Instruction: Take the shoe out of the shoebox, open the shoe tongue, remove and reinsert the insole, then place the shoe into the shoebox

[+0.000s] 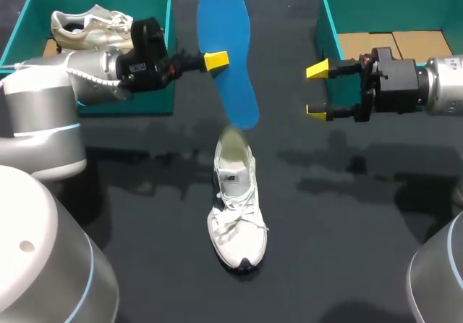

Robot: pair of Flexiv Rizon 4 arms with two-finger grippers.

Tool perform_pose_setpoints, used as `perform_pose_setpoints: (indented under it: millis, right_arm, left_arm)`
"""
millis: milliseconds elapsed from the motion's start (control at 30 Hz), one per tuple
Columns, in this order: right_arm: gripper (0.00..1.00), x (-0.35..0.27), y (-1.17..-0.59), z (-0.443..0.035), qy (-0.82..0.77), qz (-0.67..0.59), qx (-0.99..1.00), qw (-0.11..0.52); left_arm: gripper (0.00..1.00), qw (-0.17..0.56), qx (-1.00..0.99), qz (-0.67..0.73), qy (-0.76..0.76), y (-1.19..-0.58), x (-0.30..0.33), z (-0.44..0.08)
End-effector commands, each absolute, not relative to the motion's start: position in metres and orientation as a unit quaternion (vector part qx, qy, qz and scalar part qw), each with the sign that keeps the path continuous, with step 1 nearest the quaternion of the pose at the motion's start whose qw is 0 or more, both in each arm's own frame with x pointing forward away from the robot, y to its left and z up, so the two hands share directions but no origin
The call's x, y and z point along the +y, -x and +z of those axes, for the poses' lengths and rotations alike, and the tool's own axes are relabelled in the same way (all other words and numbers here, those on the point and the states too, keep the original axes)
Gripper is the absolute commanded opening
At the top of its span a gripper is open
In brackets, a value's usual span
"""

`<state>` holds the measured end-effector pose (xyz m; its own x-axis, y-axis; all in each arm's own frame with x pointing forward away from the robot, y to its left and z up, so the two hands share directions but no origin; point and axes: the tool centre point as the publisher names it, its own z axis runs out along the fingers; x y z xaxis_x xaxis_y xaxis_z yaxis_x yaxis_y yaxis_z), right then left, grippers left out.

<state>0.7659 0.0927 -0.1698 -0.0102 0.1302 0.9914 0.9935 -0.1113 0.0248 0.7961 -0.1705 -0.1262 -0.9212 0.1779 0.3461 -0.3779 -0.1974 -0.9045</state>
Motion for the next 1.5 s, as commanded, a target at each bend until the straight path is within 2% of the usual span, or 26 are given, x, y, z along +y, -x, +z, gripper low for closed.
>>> perform_pose_setpoints:
  millis: [33, 367, 733, 1200, 1500]
  right_arm:
    - [1.00, 0.094, -0.766, -0.170, 0.555, -0.498, -0.507, 0.433]
    - [1.00, 0.094, -0.766, -0.170, 0.555, -0.498, -0.507, 0.433]
    - [1.00, 0.094, -0.766, -0.170, 0.555, -0.498, -0.507, 0.433]
    - [1.00, 0.094, -0.766, -0.170, 0.555, -0.498, -0.507, 0.433]
    - [1.00, 0.094, -0.766, -0.170, 0.555, -0.498, -0.507, 0.433]
  left_arm:
    - [0.00, -0.062, -0.632, 0.761, 0.131, -0.797, -0.167, -0.131]
    - [0.00, -0.062, -0.632, 0.761, 0.131, -0.797, -0.167, -0.131]
    - [0.00, -0.206, -0.611, 0.696, 0.317, -0.778, -0.168, -0.126]
    - [0.00, -0.215, -0.598, 0.687, 0.352, -0.778, -0.172, -0.129]
    - [0.00, -0.323, -0.556, 0.615, 0.456, -0.768, -0.188, -0.138]
